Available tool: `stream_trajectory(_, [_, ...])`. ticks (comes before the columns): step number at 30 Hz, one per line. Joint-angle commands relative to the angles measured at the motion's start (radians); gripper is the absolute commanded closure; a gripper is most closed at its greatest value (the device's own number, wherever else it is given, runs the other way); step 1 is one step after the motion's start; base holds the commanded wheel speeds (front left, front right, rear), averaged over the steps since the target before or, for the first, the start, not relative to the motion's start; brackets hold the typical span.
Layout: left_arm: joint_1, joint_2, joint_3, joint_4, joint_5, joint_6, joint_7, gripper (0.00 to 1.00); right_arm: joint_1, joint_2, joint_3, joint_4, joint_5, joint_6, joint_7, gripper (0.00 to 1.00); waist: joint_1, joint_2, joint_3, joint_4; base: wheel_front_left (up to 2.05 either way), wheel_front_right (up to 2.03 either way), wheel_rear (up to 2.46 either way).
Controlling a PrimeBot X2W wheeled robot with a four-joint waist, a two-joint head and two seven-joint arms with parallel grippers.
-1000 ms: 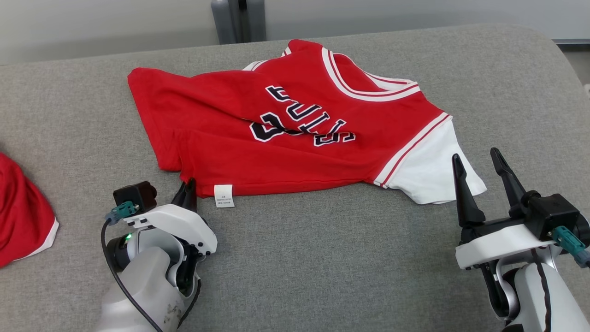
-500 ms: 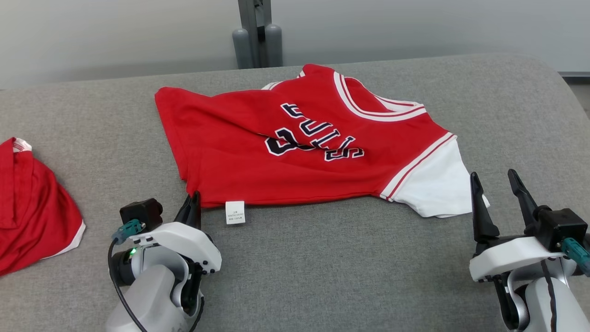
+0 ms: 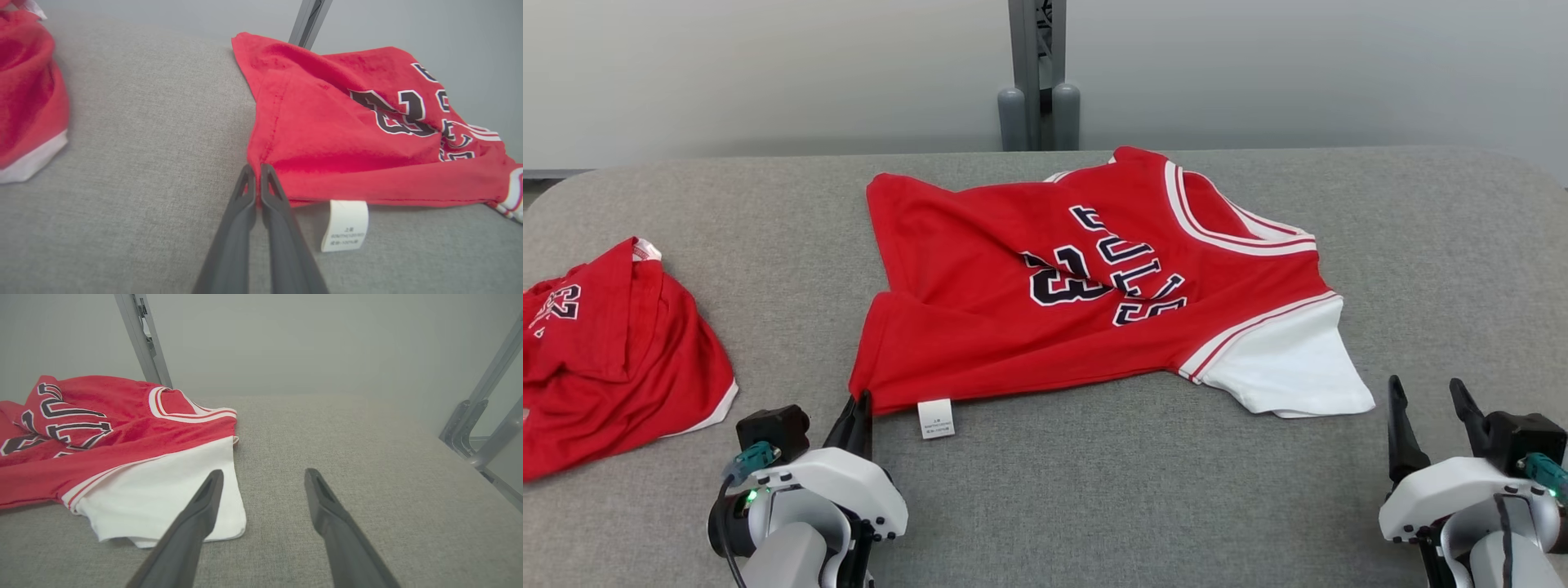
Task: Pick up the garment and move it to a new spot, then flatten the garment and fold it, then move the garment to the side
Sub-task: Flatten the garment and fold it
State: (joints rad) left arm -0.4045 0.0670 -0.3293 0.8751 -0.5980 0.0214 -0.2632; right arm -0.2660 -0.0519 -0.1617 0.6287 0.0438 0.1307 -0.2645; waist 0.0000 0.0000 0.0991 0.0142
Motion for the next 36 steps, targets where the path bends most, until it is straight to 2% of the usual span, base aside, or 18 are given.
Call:
stream_trajectory(1, [0.01, 0.004, 0.005, 0.001, 0.007, 0.0, 0.0, 1.0, -0.018, -0.004, -0.005, 0.025, 0.004, 0.0, -0.001, 0.0, 0.0, 0.0, 0.005, 0.008, 0.0, 0.0, 0.0])
stream_trajectory(9, [-0.007, -0.006, -0.002, 0.001, 0.014, -0.006, 0.0, 1.0, -0.112, -0.011, 0.01, 0.218, 0.097, 0.0, -0.001, 0.0, 0.0, 0.0, 0.039, 0.04, 0.0, 0.0, 0.0])
stream_trajectory(19, [-0.018, -0.012, -0.007, -0.003, 0.023, -0.002, 0.0, 1.0, -0.171, -0.015, 0.075, 0.364, 0.193, 0.0, 0.0, 0.0, 0.0, 0.0, 0.063, 0.059, 0.0, 0.0, 0.0])
stream_trajectory(21, [-0.019, -0.013, -0.008, -0.001, 0.024, -0.001, 0.0, 1.0, -0.178, -0.015, 0.098, 0.375, 0.212, 0.0, 0.0, 1.0, 0.0, 0.0, 0.064, 0.06, 0.0, 0.0, 0.0])
stream_trajectory(27, [-0.015, -0.013, -0.008, 0.009, 0.015, -0.002, 0.0, 1.0, -0.175, -0.031, 0.136, 0.315, 0.255, 0.0, -0.001, 1.0, 0.0, 0.0, 0.058, 0.057, 0.0, 0.0, 0.0])
stream_trajectory(32, [-0.018, -0.014, 0.004, 0.0, 0.003, -0.012, 0.0, 1.0, -0.15, -0.046, 0.144, 0.204, 0.293, 0.0, -0.001, 1.0, 0.0, 0.0, 0.039, 0.053, 0.0, 0.0, 0.0])
stream_trajectory(36, [-0.014, -0.014, 0.005, -0.022, -0.012, -0.037, 0.0, 1.0, -0.136, -0.045, 0.129, 0.104, 0.326, 0.0, -0.001, 1.0, 0.0, 0.0, 0.016, 0.047, 0.0, 0.0, 0.0])
